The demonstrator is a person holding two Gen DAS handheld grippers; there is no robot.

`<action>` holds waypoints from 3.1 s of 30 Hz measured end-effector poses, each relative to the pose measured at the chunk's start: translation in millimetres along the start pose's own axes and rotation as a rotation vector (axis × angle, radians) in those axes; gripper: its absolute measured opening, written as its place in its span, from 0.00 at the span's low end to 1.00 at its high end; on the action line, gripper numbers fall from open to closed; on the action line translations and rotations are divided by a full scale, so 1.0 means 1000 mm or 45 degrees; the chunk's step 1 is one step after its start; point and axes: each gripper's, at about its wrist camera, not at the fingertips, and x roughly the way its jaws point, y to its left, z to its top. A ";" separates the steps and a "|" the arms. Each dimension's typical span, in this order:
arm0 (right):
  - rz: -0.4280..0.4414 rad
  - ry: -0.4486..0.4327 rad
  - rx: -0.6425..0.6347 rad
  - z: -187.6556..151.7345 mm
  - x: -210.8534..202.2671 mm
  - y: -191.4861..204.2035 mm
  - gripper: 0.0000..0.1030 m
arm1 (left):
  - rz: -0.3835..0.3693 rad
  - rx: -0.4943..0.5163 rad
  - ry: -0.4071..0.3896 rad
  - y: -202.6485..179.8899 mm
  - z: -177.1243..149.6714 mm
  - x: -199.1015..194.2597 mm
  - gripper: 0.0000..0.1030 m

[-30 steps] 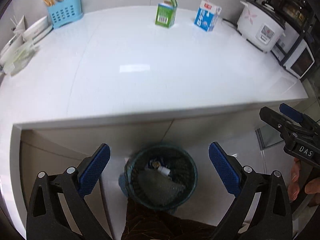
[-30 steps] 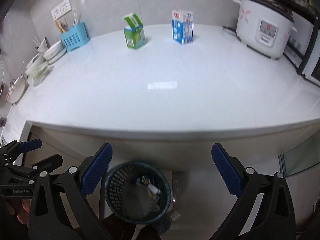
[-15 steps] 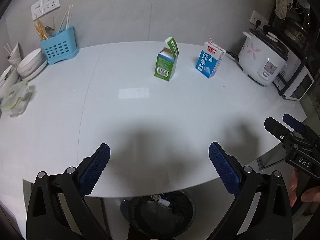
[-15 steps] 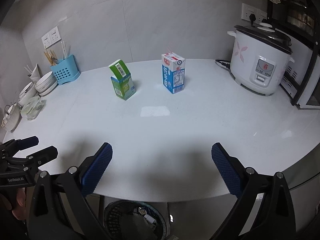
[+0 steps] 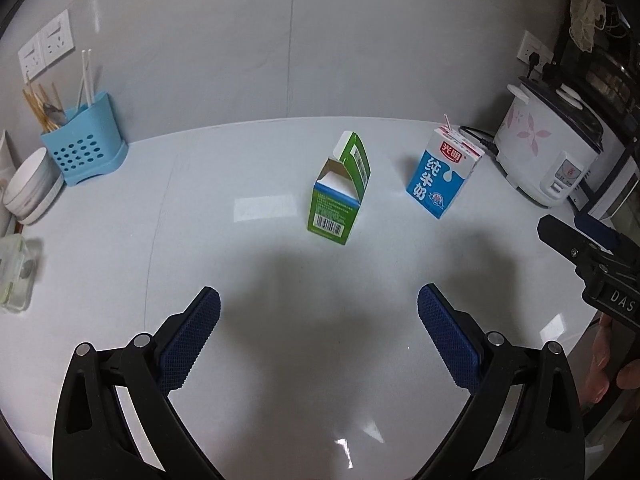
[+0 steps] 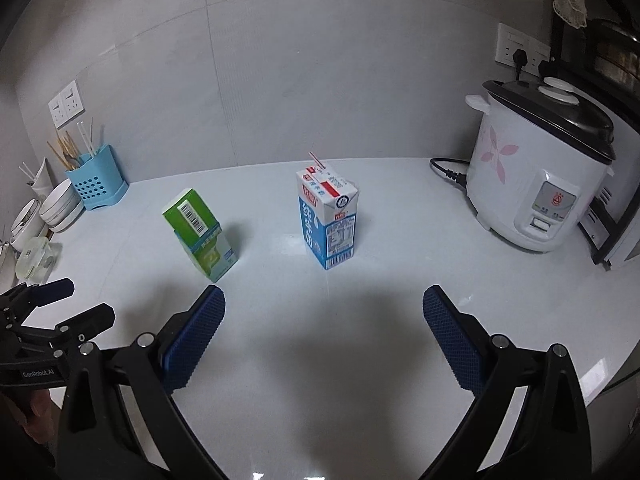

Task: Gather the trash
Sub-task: 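Raise both tools and move toward the green box and milk carton, then grasp the green-and-white box with the left tool while the right tool grasps the milk carton, then carry the green box and milk carton down over the wastebasket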

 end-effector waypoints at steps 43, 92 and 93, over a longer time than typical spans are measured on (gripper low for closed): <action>-0.012 0.122 0.059 0.064 0.067 0.020 0.46 | 0.022 0.073 0.074 0.010 0.065 0.078 0.44; 0.141 -0.025 -0.013 -0.047 -0.127 0.052 0.45 | 0.038 -0.023 0.033 0.010 -0.058 -0.094 0.44; 0.145 -0.026 -0.015 -0.050 -0.129 0.052 0.45 | 0.037 -0.026 0.032 0.010 -0.062 -0.097 0.44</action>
